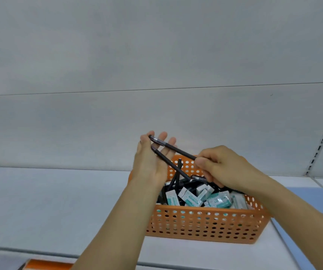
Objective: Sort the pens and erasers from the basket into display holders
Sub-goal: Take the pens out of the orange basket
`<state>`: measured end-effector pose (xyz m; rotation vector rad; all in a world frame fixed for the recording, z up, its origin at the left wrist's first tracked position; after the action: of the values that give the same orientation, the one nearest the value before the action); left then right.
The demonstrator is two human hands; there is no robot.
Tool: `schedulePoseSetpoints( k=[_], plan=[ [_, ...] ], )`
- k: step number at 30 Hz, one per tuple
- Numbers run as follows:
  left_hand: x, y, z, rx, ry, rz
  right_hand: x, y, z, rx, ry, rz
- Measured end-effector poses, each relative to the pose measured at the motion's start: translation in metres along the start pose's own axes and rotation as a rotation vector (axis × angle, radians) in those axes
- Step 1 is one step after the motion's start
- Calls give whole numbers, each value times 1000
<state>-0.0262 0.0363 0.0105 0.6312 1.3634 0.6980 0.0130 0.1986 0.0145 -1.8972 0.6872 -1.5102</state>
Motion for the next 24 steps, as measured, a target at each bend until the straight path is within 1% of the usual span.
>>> schedulePoseSetpoints(
  k=[2, 4, 5, 7, 8, 10, 11, 13, 15, 17, 20, 22, 24],
  plan=[
    [6, 2, -1, -6, -34, 87, 4, 8, -4, 37, -8, 36],
    [4, -4, -5, -100, -19, 145, -2, 8, -6, 78, -24, 110],
    [0, -9, -7, -153, -3, 172, -9, 5, -7, 87, -24, 231],
    [-11, -19, -11, -227, 19, 206, -28, -3, -10, 150, 13, 588],
    [-15, -24, -11, -239, 16, 219, -38, -3, -10, 211, 35, 726],
    [-18, -32, -11, -216, -2, 224, -51, 3, -12, 291, 49, 858],
    [-17, -35, -9, -198, -4, 201, -53, 6, -13, 286, 36, 888],
    [-15, -41, -7, -190, 23, 121, -53, 5, -17, 218, -16, 907],
    [-18, -44, -6, -185, 68, 81, -53, -6, -19, 140, -45, 848],
    [-21, -45, -6, -161, 75, 75, -53, -23, -16, 85, -22, 710],
    [-18, -42, -5, -108, 8, 31, -47, -39, -11, 4, -28, 351],
    [-10, -37, -1, -43, -56, -8, -40, -38, -8, 18, -22, 122],
    [-1, -33, 1, 9, -100, -35, -32, -33, -5, 63, -23, -4]
  ],
)
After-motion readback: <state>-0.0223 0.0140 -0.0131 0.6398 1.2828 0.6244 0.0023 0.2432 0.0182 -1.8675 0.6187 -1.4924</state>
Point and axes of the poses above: each hand's wrist, its own z-axis away from the middle knuckle, its own y-axis out of the palm, x = y × z, the point moved 2 cm from there along -z, towards the middle knuckle
